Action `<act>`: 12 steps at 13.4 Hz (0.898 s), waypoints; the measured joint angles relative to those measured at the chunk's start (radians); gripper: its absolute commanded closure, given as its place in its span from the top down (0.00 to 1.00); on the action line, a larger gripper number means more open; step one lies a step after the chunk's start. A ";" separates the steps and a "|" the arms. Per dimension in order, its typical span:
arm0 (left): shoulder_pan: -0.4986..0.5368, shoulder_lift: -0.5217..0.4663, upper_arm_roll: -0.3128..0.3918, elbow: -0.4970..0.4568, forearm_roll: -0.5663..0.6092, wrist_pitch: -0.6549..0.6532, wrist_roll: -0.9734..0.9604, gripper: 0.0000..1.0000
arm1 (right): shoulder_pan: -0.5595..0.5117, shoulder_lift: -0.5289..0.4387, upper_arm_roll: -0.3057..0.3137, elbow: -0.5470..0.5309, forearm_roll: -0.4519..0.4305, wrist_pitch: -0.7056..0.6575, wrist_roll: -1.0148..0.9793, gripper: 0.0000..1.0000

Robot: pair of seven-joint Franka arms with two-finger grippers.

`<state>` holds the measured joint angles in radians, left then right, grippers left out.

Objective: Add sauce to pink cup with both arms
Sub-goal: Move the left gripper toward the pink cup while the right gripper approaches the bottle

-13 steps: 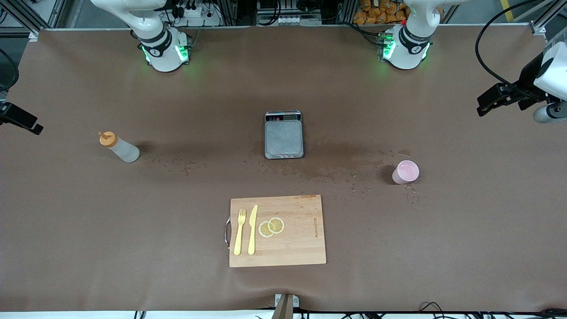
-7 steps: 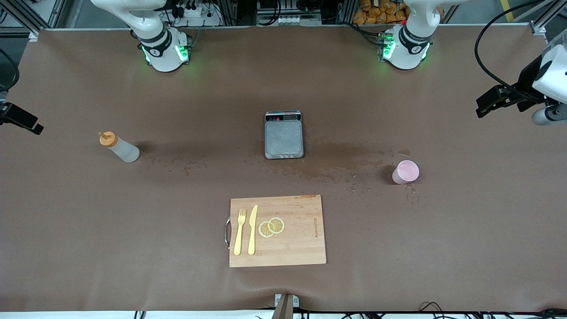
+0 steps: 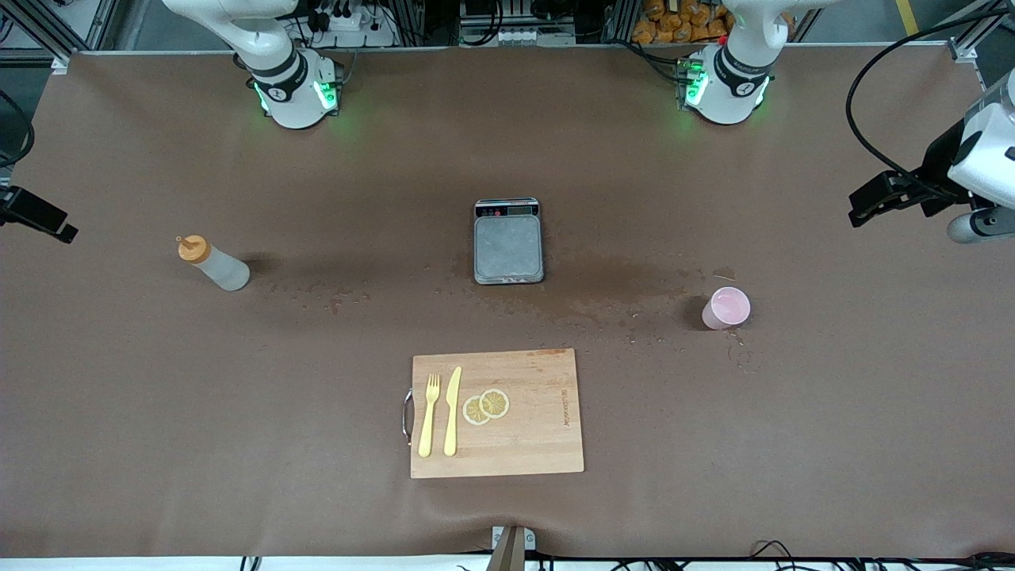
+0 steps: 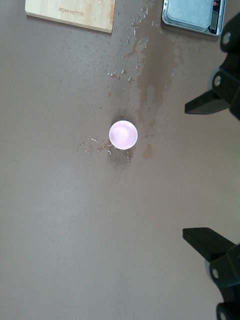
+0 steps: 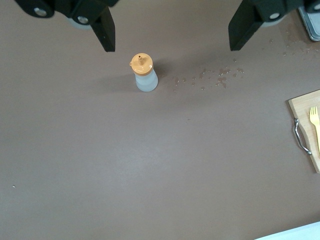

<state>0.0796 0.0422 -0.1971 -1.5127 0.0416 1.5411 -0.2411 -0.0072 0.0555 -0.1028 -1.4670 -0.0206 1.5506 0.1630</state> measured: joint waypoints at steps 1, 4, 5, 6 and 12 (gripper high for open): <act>0.000 0.006 0.000 -0.001 0.000 0.003 0.000 1.00 | -0.010 0.000 0.000 0.000 0.000 0.000 0.000 1.00; 0.000 0.017 0.000 -0.015 0.000 0.009 0.000 1.00 | -0.048 0.016 0.000 -0.001 0.001 0.005 -0.001 1.00; 0.000 0.018 0.000 -0.019 0.000 0.011 0.000 1.00 | -0.058 0.024 0.000 -0.001 0.001 0.006 -0.001 1.00; 0.000 0.018 0.000 -0.021 0.000 0.012 0.000 1.00 | -0.063 0.035 0.000 -0.002 0.001 0.006 -0.001 1.00; 0.001 0.018 0.000 -0.031 0.000 0.030 0.000 1.00 | -0.124 0.101 -0.001 -0.012 0.001 -0.020 0.000 1.00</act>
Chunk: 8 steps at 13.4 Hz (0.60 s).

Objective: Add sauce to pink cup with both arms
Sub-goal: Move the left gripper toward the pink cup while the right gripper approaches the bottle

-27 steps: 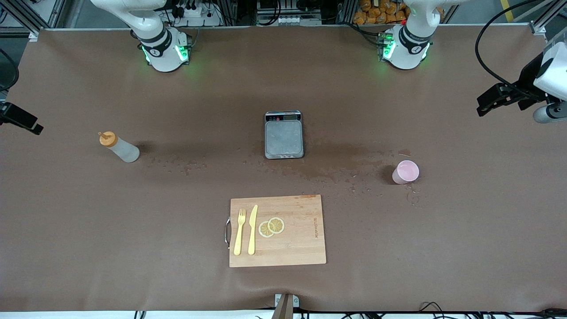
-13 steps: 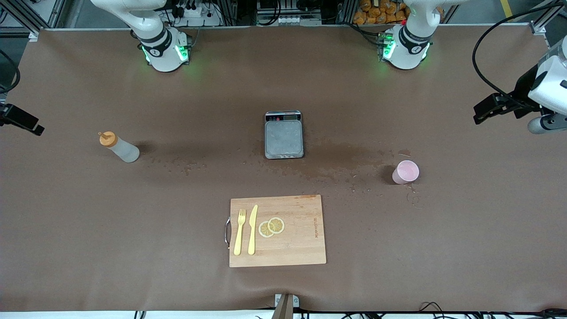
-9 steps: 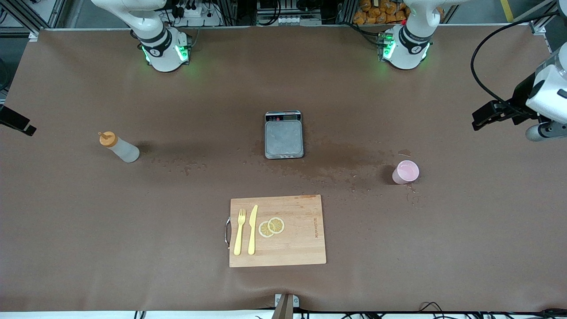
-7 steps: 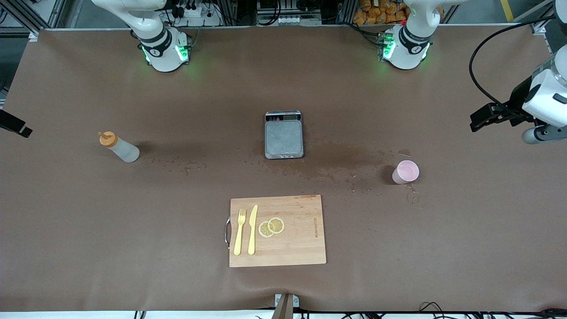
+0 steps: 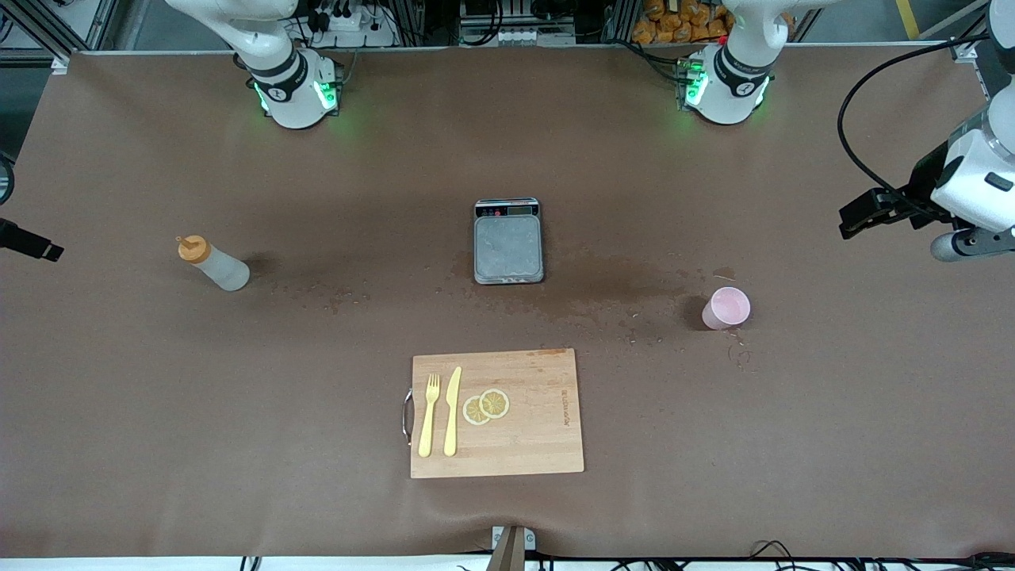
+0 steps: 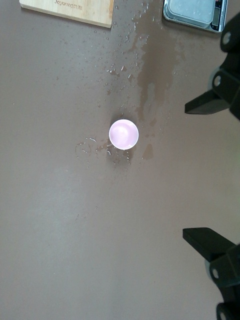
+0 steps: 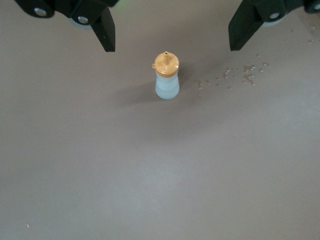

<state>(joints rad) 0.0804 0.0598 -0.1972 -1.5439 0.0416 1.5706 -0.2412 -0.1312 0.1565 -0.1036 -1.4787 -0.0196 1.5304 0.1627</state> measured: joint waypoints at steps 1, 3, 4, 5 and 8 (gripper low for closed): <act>0.000 0.000 0.000 -0.005 0.000 0.009 0.000 1.00 | -0.017 0.015 0.000 -0.001 0.000 -0.002 -0.002 1.00; 0.001 0.000 0.000 -0.008 0.000 0.017 0.000 1.00 | -0.045 0.042 0.000 -0.001 0.000 -0.005 -0.003 1.00; 0.001 0.000 0.000 -0.009 0.000 0.017 0.000 1.00 | -0.054 0.052 0.000 -0.001 0.000 -0.010 -0.002 1.00; 0.001 0.000 0.000 -0.009 0.000 0.017 0.000 1.00 | -0.064 0.060 0.000 -0.002 0.005 -0.017 0.003 1.00; 0.002 0.000 0.001 -0.023 0.000 0.027 0.000 1.00 | -0.125 0.098 -0.001 -0.004 0.087 -0.026 0.028 1.00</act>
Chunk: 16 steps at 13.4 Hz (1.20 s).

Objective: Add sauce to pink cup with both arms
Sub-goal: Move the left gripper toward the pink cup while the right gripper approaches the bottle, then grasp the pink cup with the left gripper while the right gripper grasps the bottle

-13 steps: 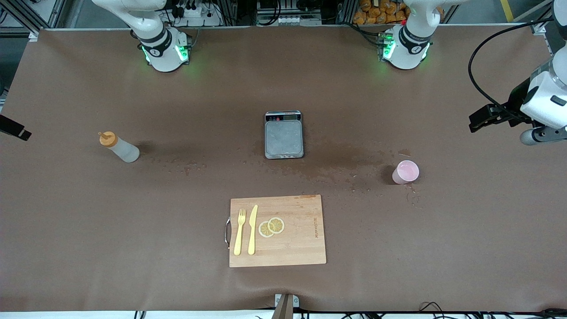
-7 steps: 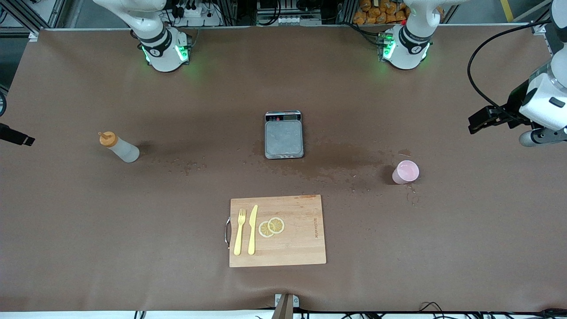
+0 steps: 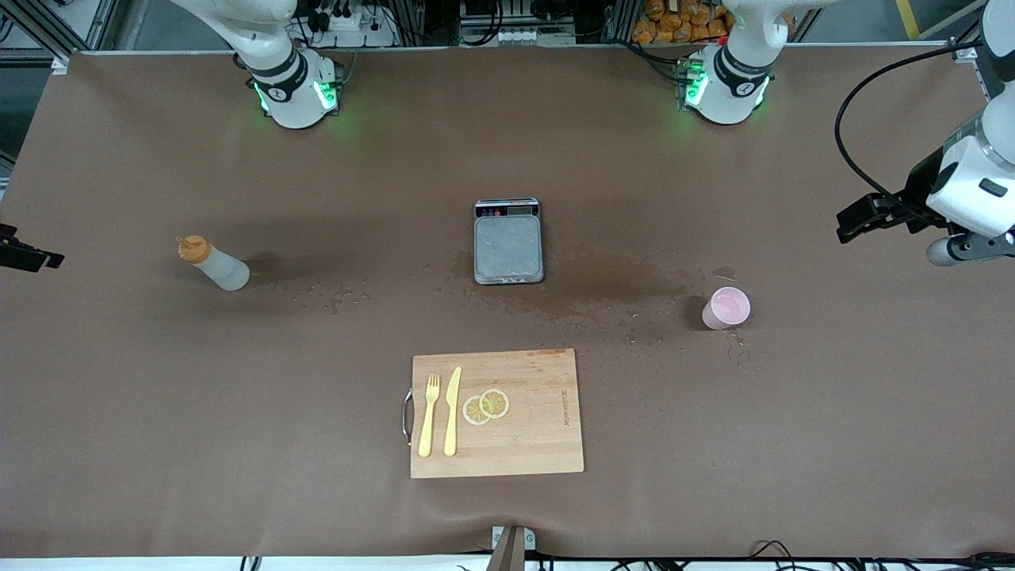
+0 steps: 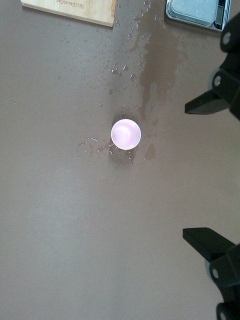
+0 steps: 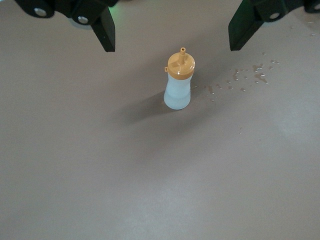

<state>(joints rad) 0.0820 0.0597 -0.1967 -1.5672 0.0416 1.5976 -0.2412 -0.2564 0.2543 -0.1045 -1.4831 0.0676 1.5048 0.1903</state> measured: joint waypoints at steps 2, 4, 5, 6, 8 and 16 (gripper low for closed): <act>0.003 0.000 0.001 -0.026 0.000 0.028 0.000 1.00 | -0.044 0.028 0.000 0.000 0.039 0.000 0.014 1.00; 0.014 0.000 0.001 -0.048 0.000 0.046 0.000 1.00 | -0.068 0.053 0.000 -0.001 0.055 0.000 0.058 1.00; 0.018 0.000 0.001 -0.054 0.000 0.052 0.000 1.00 | -0.071 0.065 0.000 -0.001 0.065 -0.003 0.084 1.00; 0.019 0.000 0.001 -0.060 0.000 0.060 0.000 1.00 | -0.072 0.078 0.000 -0.002 0.076 -0.014 0.105 1.00; 0.019 0.000 0.001 -0.076 0.000 0.075 0.000 1.00 | -0.085 0.107 0.000 -0.002 0.108 -0.035 0.134 1.00; 0.019 -0.003 0.000 -0.254 0.000 0.269 0.000 1.00 | -0.240 0.298 0.000 -0.005 0.353 -0.073 0.142 1.00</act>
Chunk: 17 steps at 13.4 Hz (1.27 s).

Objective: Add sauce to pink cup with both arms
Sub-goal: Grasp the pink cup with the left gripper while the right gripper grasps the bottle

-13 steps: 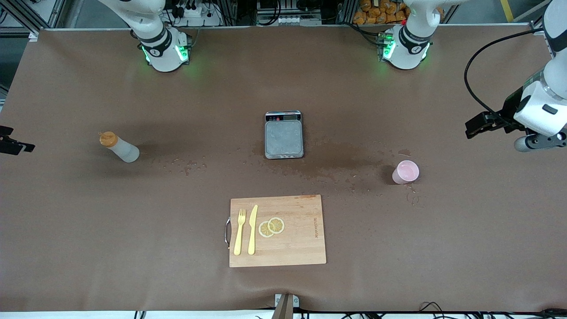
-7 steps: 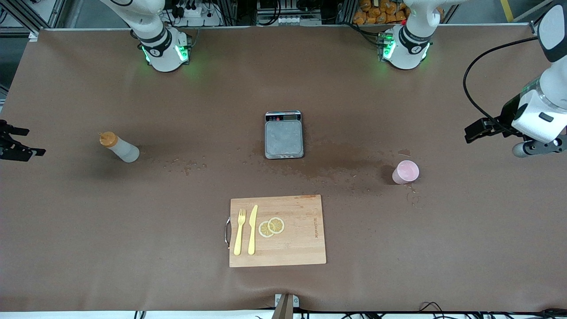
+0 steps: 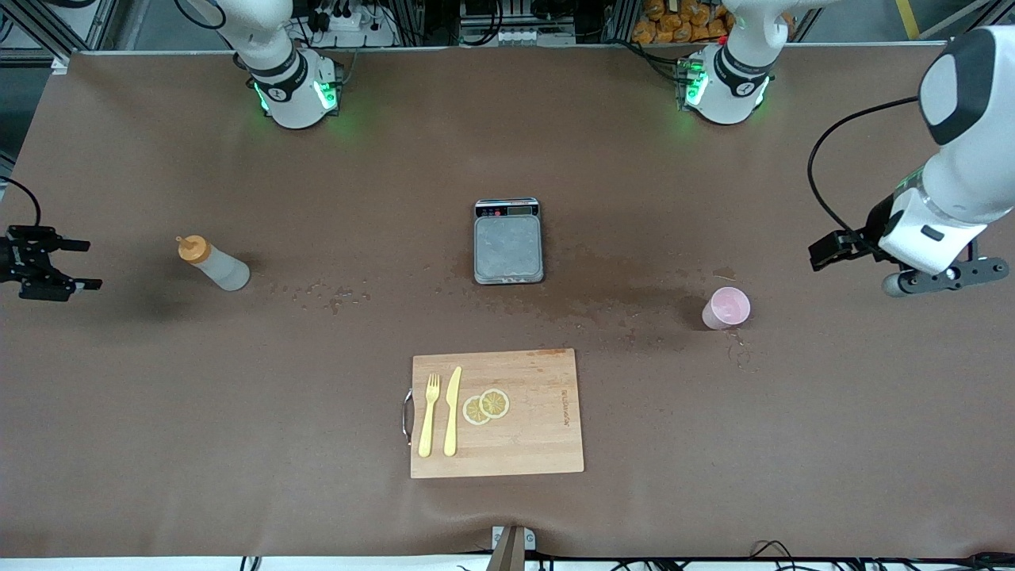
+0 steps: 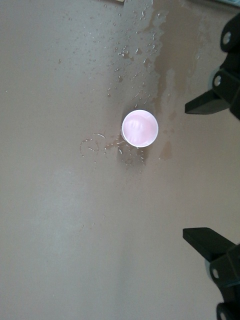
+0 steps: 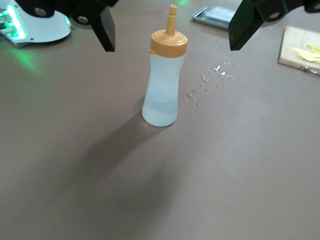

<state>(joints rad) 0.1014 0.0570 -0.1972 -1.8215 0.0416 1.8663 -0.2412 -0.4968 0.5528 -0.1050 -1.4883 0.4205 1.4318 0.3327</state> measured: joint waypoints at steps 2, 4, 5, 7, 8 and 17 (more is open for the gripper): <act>0.000 0.000 -0.002 -0.059 0.000 0.072 0.000 1.00 | -0.031 0.050 0.000 -0.001 0.068 -0.037 0.000 1.00; -0.001 0.000 -0.003 -0.125 -0.008 0.151 0.000 1.00 | -0.056 0.099 0.000 -0.001 0.110 -0.044 0.000 1.00; -0.001 0.000 -0.003 -0.163 -0.027 0.196 0.000 1.00 | -0.061 0.121 0.000 -0.001 0.118 -0.044 0.000 1.00; -0.003 0.003 -0.004 -0.244 -0.047 0.295 0.000 1.00 | -0.061 0.162 0.001 0.000 0.143 -0.046 0.001 1.00; -0.005 0.011 -0.004 -0.294 -0.050 0.353 0.000 1.00 | -0.061 0.189 0.003 0.000 0.151 -0.047 0.002 1.00; -0.023 0.129 -0.018 -0.392 -0.052 0.544 -0.080 0.93 | -0.062 0.327 0.008 0.000 0.243 -0.128 0.012 1.00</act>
<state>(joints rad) 0.0783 0.1856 -0.2152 -2.2135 -0.0099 2.4103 -0.3216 -0.5585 0.8802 -0.0967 -1.4884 0.6631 1.3034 0.3448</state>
